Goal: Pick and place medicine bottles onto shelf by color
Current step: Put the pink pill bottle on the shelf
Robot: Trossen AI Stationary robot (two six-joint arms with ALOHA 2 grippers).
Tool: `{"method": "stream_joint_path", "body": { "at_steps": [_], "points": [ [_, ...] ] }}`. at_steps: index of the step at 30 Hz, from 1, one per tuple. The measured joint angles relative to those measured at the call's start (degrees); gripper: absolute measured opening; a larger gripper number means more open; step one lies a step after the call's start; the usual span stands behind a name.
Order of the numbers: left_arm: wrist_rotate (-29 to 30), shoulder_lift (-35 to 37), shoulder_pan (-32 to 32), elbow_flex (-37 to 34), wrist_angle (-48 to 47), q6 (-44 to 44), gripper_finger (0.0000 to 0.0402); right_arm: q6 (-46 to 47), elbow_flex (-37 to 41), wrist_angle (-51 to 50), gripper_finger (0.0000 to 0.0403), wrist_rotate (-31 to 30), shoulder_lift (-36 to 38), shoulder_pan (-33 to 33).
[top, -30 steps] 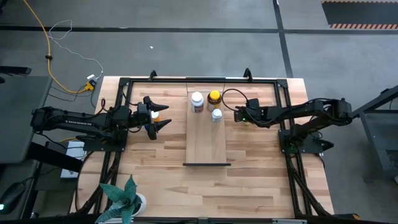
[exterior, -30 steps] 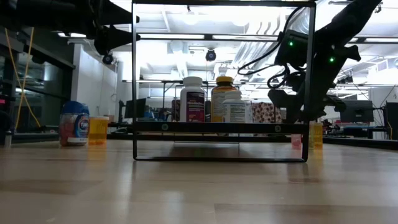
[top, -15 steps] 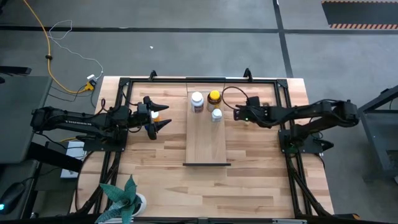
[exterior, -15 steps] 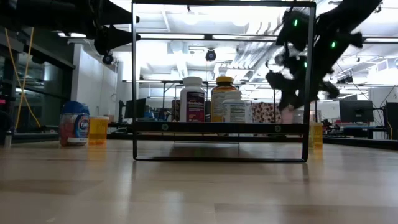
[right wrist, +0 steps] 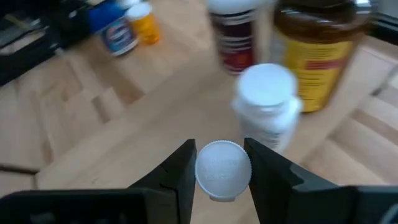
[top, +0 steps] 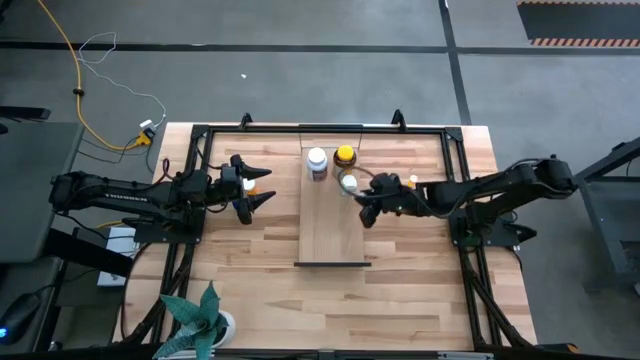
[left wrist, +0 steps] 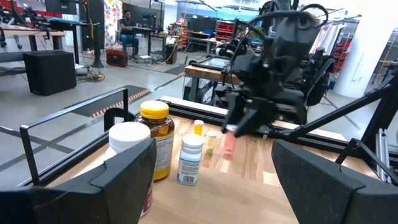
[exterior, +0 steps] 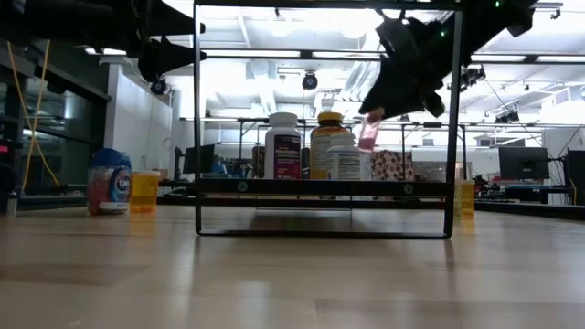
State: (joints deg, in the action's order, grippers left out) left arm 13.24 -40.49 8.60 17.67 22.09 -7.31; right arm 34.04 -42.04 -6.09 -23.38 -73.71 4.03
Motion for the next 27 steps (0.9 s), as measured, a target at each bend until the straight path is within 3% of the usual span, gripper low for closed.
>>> {"method": "stream_joint_path", "body": {
  "at_steps": [16, 27],
  "points": [
    [0.5, 0.0, 0.0, 0.0, 0.0, 0.0, 0.031, -5.7, -12.2, -8.9, 0.0113, 0.9, -15.8, -1.1],
    [0.5, 0.0, 0.0, 0.0, 0.0, 0.0, 0.031, -6.0, -13.9, -9.6, 0.0113, 0.6, -18.0, -1.1]
  ]
}}
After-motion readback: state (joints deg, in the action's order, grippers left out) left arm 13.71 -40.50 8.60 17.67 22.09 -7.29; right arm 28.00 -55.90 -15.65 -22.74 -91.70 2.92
